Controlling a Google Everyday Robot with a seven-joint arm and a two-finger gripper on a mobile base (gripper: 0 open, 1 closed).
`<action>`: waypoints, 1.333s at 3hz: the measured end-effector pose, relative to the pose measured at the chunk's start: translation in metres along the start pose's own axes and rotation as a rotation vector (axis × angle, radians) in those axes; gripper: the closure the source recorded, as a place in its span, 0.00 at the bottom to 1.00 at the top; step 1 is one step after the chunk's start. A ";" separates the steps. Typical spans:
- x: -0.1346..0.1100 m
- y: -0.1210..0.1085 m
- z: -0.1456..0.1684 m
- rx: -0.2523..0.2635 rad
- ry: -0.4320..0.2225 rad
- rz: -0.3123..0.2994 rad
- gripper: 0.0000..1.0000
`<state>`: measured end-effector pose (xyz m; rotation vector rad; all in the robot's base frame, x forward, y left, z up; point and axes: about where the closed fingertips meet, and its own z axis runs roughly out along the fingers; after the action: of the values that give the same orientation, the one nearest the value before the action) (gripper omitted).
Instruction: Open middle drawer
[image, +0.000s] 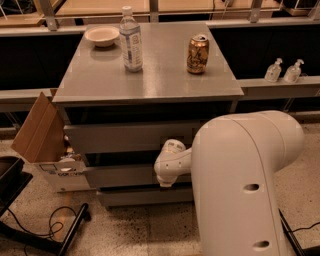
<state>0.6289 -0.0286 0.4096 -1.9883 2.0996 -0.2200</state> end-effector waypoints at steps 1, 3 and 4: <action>0.000 -0.001 -0.003 0.000 0.000 0.000 0.88; -0.001 -0.004 -0.013 0.000 0.000 0.000 1.00; -0.001 -0.006 -0.020 0.000 0.000 0.000 1.00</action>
Offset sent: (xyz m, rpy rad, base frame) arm -0.1984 -0.0170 0.0938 0.1815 0.1684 -0.1029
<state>0.6288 -0.0286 0.4309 -1.9880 2.0998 -0.2198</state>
